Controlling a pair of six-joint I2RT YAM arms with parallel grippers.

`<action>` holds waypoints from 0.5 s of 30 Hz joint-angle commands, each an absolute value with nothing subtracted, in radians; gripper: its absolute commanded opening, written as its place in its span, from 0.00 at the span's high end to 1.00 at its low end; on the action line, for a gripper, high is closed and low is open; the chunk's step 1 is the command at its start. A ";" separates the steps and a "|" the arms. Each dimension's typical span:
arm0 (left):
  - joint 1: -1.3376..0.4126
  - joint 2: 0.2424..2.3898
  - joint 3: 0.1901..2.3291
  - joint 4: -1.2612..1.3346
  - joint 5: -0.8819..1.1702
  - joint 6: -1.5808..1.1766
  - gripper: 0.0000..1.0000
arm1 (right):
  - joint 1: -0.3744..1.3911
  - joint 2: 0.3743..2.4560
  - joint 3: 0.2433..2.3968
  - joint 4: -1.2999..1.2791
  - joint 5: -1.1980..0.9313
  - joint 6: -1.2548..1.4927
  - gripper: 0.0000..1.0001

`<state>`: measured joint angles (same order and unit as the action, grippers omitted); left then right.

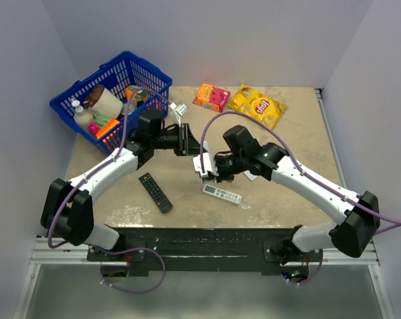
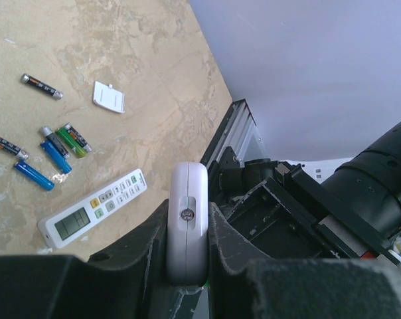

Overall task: Load the batteries into the remote control
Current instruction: Load the battery into the remote control.

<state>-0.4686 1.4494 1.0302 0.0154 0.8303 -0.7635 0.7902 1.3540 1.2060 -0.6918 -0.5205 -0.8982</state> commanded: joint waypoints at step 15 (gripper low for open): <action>-0.440 1.376 1.035 0.158 0.994 -0.887 1.00 | 0.773 1.276 1.124 -0.617 -0.588 -0.893 0.89</action>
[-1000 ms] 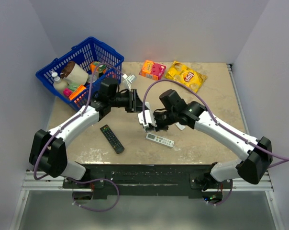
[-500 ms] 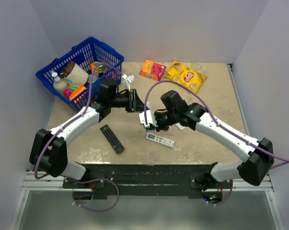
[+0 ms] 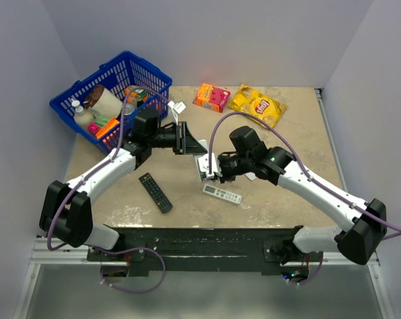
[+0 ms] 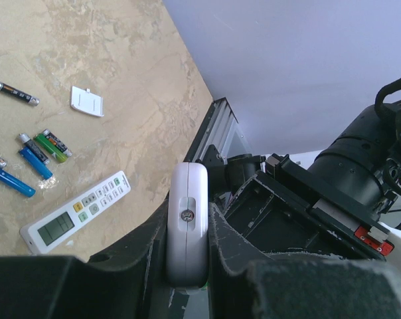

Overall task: Load the batteries into the remote control
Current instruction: Load the battery into the remote control.

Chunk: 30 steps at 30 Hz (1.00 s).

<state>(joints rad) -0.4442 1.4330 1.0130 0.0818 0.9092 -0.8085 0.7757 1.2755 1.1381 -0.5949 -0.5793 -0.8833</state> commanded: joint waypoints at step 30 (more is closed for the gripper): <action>-0.439 1.404 1.078 0.091 0.977 -0.847 1.00 | 0.772 1.308 1.164 -0.655 -0.566 -0.902 0.73</action>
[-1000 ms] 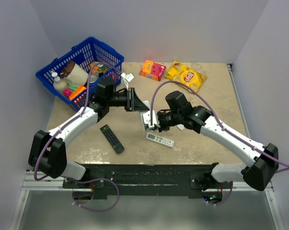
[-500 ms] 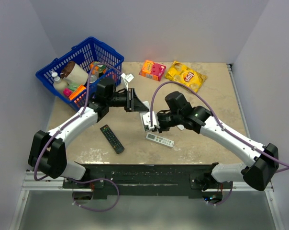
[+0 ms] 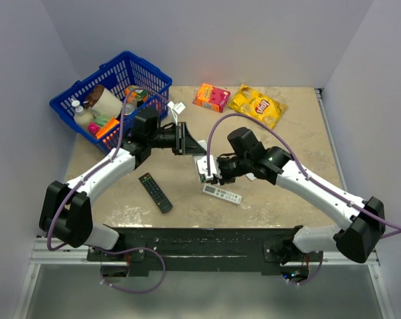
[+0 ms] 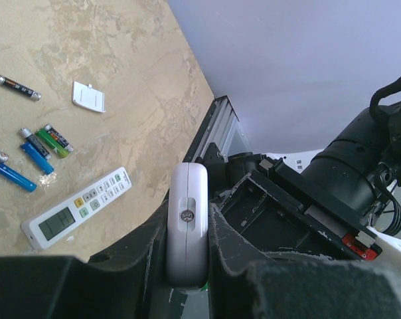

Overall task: Load the batteries into the remote control
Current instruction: Load the battery into the remote control.

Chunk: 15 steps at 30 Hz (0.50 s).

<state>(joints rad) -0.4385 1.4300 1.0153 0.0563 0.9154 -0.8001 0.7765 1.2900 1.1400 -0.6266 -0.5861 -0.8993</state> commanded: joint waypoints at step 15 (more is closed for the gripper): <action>-0.437 1.450 1.085 0.094 0.979 -0.857 1.00 | 0.772 1.327 1.178 -0.623 -0.546 -0.897 0.66</action>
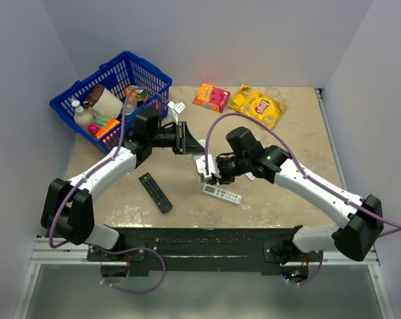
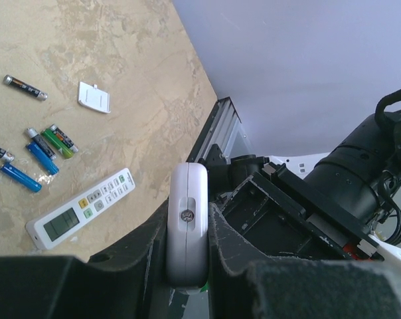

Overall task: Load the batteries into the remote control
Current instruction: Load the battery into the remote control.

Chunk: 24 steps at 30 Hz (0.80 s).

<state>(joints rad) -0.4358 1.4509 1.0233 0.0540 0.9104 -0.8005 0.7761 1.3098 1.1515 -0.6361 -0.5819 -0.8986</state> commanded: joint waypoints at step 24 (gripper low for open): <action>-0.419 1.494 0.999 0.221 1.002 -0.963 1.00 | 0.755 1.336 1.180 -0.577 -0.508 -0.893 0.63</action>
